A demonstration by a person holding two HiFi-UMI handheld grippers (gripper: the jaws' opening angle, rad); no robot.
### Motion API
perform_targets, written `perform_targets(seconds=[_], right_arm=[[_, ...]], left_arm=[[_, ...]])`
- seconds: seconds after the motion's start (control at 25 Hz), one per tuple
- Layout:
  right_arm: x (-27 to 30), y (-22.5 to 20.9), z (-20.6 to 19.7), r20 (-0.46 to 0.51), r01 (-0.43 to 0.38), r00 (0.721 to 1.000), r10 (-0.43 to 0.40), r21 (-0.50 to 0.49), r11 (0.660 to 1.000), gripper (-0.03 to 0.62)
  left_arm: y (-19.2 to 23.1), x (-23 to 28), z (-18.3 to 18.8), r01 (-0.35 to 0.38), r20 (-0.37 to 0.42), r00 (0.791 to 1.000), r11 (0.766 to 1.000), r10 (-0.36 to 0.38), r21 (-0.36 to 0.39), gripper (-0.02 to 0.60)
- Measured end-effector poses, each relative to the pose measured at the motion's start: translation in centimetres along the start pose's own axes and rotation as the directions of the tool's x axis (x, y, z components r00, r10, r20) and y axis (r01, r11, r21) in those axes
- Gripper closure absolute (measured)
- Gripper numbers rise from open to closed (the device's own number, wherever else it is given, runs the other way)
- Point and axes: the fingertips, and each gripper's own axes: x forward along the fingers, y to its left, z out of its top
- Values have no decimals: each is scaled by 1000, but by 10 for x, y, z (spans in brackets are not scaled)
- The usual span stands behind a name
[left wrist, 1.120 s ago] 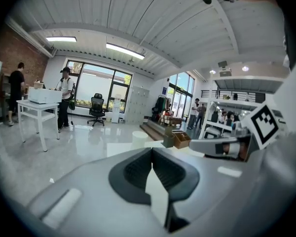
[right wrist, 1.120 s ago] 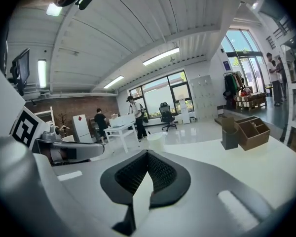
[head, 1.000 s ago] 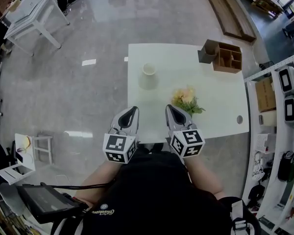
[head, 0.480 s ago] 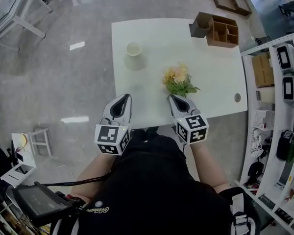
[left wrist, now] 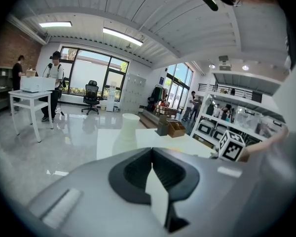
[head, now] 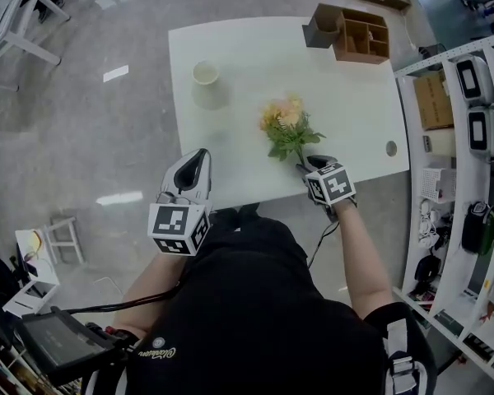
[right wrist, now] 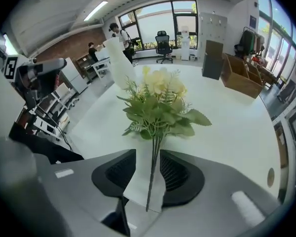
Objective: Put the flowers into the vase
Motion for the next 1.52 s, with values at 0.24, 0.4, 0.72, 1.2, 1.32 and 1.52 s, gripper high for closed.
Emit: perform_targets(seconds=[0.24,0.4,0.72,1.2,1.32,1.52], right_arm=[[26,-14,9,-113,-50,992,52,18,999,428],[38,-19,16,-185,-83,979,86,25,996,442],[49,-19,17,-274,-121,954,119,8,993,481],[48,-16,17,-295,-121,949,115,-1,993,543],[45,-16,19,-285,-120,951,117,7,993,549],[39,-17,24,-242,-93,966,95,18,996,554]], left_arm=[[-1,-3,-2,-4,2,1000,1000,4,9,575],[2,-4,0,-11,10,1000,1000,11,7,574],[12,-9,1,-30,16,999,1000,30,-5,574],[13,-13,1,-25,22,999,1000,25,-5,574],[15,-16,3,-27,27,999,1000,27,-2,574],[17,-19,4,-27,34,999,1000,27,-2,574]])
